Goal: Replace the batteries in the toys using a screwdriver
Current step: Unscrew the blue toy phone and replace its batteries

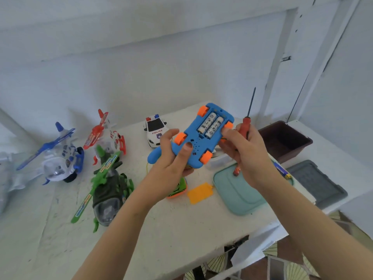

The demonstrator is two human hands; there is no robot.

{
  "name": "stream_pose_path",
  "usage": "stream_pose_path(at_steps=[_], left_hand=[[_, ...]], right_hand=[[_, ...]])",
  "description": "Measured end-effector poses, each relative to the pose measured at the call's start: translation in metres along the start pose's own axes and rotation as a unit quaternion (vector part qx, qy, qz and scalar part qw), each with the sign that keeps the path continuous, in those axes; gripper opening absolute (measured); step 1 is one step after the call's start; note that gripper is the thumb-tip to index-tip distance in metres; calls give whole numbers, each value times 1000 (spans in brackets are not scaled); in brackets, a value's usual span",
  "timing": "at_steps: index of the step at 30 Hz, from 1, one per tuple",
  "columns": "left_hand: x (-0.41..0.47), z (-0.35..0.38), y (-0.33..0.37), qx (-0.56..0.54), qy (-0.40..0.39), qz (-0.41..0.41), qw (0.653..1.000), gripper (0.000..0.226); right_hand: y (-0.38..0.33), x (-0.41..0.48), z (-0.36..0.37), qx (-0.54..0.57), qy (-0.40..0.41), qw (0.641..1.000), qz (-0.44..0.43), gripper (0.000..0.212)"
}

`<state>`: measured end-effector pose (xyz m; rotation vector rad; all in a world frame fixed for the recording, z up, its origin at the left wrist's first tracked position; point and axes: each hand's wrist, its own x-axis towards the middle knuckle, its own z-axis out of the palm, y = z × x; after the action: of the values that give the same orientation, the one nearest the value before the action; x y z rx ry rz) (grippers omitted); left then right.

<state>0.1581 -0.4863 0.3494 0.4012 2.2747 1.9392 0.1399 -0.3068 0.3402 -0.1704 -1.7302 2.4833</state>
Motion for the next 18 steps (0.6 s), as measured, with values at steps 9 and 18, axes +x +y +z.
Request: stream_pose_path(at_steps=[9, 18], left_hand=[[32, 5, -2, 13, 27, -26, 999, 40], [75, 9, -3, 127, 145, -73, 978, 63]], right_hand=[[-5, 34, -21, -136, -24, 990, 32, 24], [-19, 73, -64, -374, -78, 920, -90, 36]])
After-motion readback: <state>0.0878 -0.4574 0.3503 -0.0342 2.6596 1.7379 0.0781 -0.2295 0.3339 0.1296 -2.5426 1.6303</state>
